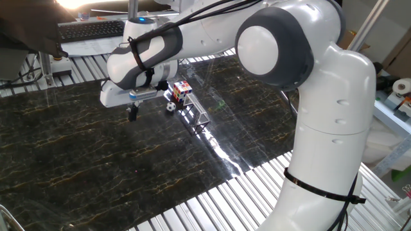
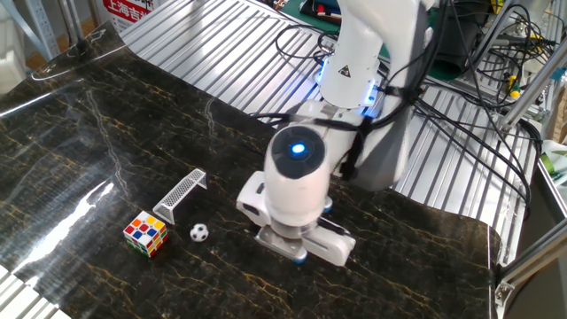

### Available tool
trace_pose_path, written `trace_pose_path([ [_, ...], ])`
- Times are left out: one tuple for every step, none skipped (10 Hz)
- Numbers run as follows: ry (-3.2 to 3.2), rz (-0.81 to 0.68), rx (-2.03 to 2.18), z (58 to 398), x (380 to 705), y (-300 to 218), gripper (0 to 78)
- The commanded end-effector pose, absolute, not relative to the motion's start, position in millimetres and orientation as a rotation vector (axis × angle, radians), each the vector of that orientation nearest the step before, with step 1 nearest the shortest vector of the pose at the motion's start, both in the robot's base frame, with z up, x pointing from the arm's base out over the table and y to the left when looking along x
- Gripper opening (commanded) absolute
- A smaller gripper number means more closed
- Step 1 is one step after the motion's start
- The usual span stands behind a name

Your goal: Push the soccer ball into the goal

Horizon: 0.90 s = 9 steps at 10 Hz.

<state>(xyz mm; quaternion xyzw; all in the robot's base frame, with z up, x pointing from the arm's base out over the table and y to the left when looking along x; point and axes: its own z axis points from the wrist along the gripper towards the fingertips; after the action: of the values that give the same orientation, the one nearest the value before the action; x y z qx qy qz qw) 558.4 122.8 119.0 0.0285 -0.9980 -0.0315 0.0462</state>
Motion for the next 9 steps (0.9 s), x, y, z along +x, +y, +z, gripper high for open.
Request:
trace_pose_path([
  [-3.087,-0.096,-0.115,163.5,567.4,180.5,0.0],
  [-3.082,-0.075,-0.107,163.5,567.4,180.5,0.0],
  [-3.079,-0.07,-0.102,163.5,567.4,180.5,0.0],
  [-3.049,-0.024,-0.065,163.5,567.4,180.5,0.0],
  [-3.038,-0.021,-0.072,163.5,567.4,180.5,0.0],
  [-3.034,-0.018,-0.076,163.5,567.4,180.5,0.0],
  [-3.026,-0.016,-0.073,163.5,567.4,180.5,0.0],
  [-3.026,-0.005,-0.067,163.5,567.4,180.5,0.0],
  [-3.026,0.001,-0.066,163.5,567.4,180.5,0.0],
])
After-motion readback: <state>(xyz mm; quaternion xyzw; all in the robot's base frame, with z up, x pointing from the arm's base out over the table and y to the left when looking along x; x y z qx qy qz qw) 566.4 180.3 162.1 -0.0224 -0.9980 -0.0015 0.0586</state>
